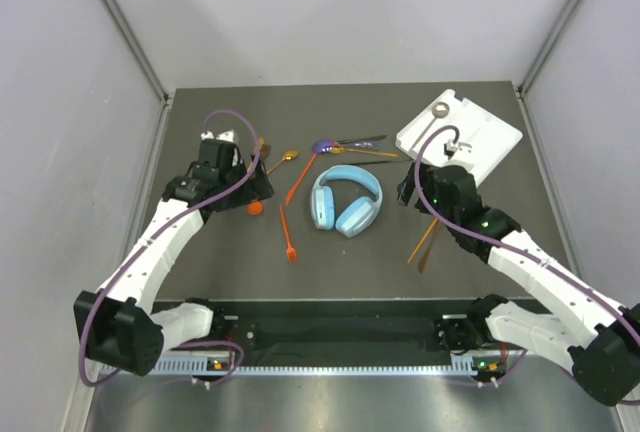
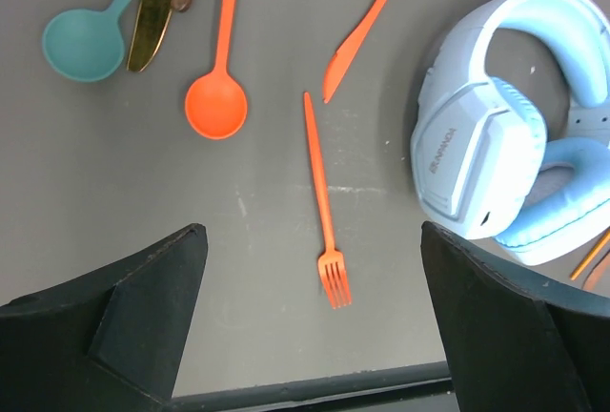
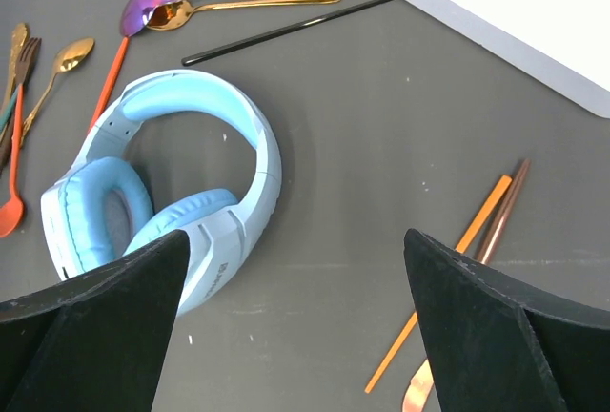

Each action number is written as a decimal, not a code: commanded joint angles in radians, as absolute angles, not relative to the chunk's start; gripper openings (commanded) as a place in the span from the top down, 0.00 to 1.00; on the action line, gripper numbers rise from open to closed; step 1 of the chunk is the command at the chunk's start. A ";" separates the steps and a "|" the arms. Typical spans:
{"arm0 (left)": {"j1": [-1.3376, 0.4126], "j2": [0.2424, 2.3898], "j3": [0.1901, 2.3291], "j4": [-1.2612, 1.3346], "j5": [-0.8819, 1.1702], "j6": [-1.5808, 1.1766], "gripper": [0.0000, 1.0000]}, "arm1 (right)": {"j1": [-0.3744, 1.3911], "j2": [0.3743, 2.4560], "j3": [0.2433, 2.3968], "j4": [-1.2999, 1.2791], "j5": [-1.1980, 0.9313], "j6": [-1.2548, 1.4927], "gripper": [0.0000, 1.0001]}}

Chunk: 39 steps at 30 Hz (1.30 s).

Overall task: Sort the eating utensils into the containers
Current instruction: Pick up the distractor from the center of the board.

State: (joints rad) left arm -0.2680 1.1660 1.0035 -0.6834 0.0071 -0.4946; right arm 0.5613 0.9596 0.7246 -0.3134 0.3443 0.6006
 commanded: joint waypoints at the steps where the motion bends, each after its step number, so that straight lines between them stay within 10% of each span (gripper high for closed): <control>1: -0.265 1.141 0.997 -0.624 0.034 -0.500 0.02 | 0.557 0.985 0.742 -0.270 0.319 0.569 0.05; 39: -0.265 1.052 0.928 -0.657 -0.041 -0.503 0.03 | 0.419 1.716 1.155 -0.310 -0.072 0.557 0.18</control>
